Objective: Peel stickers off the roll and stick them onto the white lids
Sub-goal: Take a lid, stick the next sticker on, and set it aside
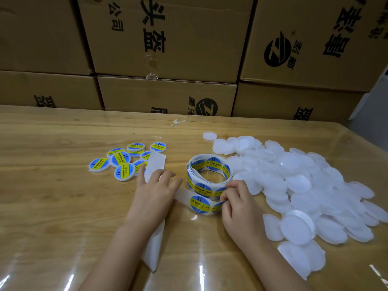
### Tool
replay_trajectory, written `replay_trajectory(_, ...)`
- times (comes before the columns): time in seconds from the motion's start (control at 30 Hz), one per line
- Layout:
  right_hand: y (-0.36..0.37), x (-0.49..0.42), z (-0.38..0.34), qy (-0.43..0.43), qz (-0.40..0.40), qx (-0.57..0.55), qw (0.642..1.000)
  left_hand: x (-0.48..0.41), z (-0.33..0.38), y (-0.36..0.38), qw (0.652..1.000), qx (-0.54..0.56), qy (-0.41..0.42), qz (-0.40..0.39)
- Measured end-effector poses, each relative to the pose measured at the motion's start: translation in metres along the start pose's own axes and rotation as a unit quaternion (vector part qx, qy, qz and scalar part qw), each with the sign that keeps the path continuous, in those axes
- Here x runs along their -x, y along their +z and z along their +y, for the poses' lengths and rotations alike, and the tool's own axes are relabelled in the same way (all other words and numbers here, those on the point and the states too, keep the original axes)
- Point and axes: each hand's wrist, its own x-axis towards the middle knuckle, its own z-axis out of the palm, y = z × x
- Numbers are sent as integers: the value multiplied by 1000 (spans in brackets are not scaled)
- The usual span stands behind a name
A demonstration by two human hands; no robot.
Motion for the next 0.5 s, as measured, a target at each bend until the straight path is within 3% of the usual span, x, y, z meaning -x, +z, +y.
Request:
replay_trajectory(0.23,-2,2,-4,-43,-10,-31,999,-1,28,-5,978,168,123,0)
replay_trajectory(0.5,-11,5,-11,-122,-34,-90,988,1,38,2,978,200,60,23)
